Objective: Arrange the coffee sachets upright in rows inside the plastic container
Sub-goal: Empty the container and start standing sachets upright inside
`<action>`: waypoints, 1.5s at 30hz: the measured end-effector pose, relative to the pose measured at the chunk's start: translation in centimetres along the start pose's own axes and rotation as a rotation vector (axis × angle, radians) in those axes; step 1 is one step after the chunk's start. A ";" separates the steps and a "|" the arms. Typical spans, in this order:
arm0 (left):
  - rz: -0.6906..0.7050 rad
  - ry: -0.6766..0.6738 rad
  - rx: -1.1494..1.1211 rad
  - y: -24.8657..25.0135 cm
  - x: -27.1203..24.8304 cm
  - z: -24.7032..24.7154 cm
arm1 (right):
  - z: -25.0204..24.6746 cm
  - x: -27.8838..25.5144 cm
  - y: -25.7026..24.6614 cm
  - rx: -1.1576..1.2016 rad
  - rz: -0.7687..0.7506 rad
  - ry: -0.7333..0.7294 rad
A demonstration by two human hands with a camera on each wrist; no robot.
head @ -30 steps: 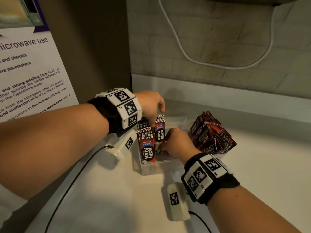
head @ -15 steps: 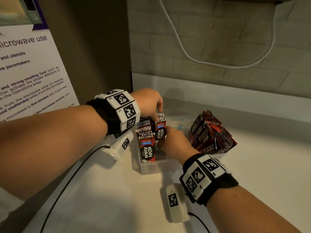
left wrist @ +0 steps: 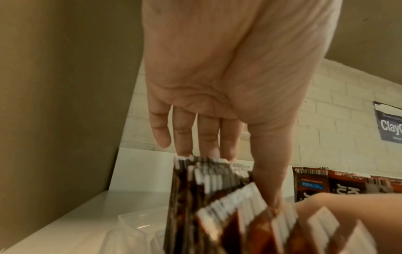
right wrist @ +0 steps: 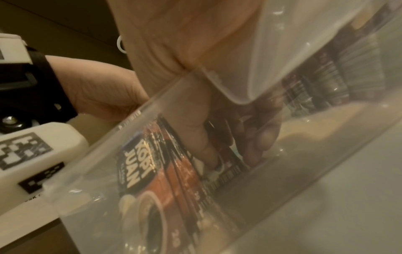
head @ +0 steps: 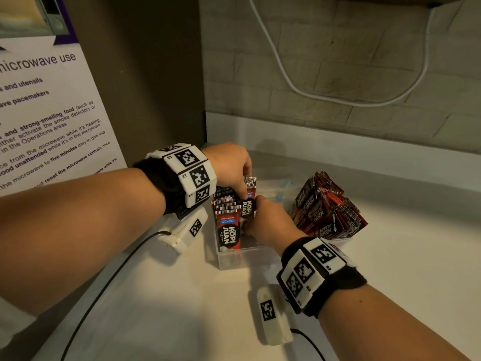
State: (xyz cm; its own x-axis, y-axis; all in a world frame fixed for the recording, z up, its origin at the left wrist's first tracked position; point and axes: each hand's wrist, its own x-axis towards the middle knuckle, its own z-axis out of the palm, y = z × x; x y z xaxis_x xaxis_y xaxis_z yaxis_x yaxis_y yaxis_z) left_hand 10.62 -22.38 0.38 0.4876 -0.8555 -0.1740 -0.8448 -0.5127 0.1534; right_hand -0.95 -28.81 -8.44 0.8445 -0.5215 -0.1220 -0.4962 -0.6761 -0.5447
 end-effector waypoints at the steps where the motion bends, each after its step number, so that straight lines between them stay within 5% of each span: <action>1: 0.005 0.005 -0.003 0.1 0.0 0.0 | 0.1 0.1 0.0 -0.015 -0.002 -0.003; 12: 0.006 0.019 -0.011 -0.1 -0.5 -0.2 | 0.7 1.3 0.2 -0.131 0.037 -0.026; 35: -0.020 -0.022 -0.073 0.2 -1.9 -1.3 | -0.4 0.0 -0.1 0.008 0.084 -0.015; 38: -0.071 0.134 -0.266 -0.1 -3.3 -1.3 | -1.7 -0.9 -0.5 0.010 0.100 0.008; 42: -0.202 0.449 -0.838 -0.7 -6.0 1.3 | -4.0 -2.6 -1.3 0.078 0.066 0.120; 45: -0.343 0.499 -1.242 -0.7 -8.0 4.8 | -4.9 -4.5 -2.2 0.135 0.016 0.077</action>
State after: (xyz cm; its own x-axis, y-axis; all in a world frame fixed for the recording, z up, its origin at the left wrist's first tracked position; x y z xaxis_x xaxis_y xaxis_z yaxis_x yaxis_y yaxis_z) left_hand 6.25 -14.81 -3.03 0.8785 -0.4745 -0.0554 -0.0477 -0.2024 0.9781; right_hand -4.62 -27.54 -2.61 0.8159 -0.5739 -0.0703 -0.4737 -0.5938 -0.6503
